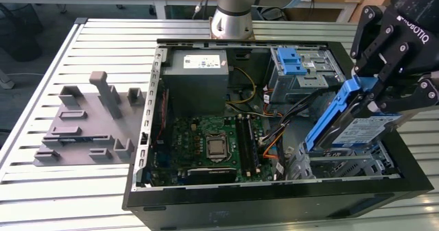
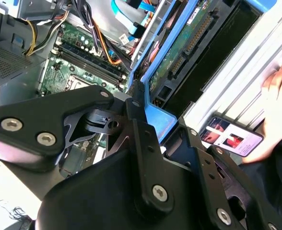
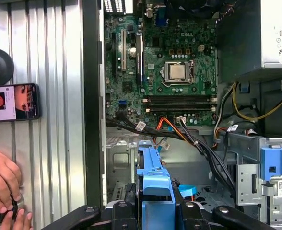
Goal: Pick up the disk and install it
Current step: 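Insert the disk into the insertion slot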
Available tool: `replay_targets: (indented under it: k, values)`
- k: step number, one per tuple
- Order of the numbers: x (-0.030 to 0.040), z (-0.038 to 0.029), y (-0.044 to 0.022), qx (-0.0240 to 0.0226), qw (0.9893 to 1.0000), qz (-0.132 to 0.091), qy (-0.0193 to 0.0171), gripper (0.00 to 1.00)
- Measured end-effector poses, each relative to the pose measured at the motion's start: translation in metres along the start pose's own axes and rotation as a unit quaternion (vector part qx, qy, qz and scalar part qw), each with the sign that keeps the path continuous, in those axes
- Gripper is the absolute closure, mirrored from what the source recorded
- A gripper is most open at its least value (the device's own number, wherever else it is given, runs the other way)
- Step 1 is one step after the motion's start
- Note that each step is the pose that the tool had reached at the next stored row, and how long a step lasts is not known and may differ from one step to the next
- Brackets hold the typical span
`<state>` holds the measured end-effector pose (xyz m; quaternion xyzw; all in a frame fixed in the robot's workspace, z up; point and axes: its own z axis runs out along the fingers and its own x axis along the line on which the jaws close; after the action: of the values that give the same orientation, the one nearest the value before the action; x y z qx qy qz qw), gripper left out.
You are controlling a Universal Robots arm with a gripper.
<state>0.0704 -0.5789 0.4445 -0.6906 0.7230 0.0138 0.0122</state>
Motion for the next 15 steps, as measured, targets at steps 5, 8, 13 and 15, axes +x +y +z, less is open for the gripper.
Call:
replay_targets:
  k: [5,8,13,15]
  values:
    - [0.0001,0.0030,-0.0012,0.0000,1.0000,0.000,0.0000,0.64]
    - [0.0001,0.0047,-0.0014,0.0000,1.0000,0.000,0.0000,0.64]
    - [0.0002,0.0075,-0.0014,0.0000,1.0000,0.000,0.0000,0.64]
    - [0.0003,0.0085,-0.0014,0.0000,1.0000,0.000,0.0000,0.64]
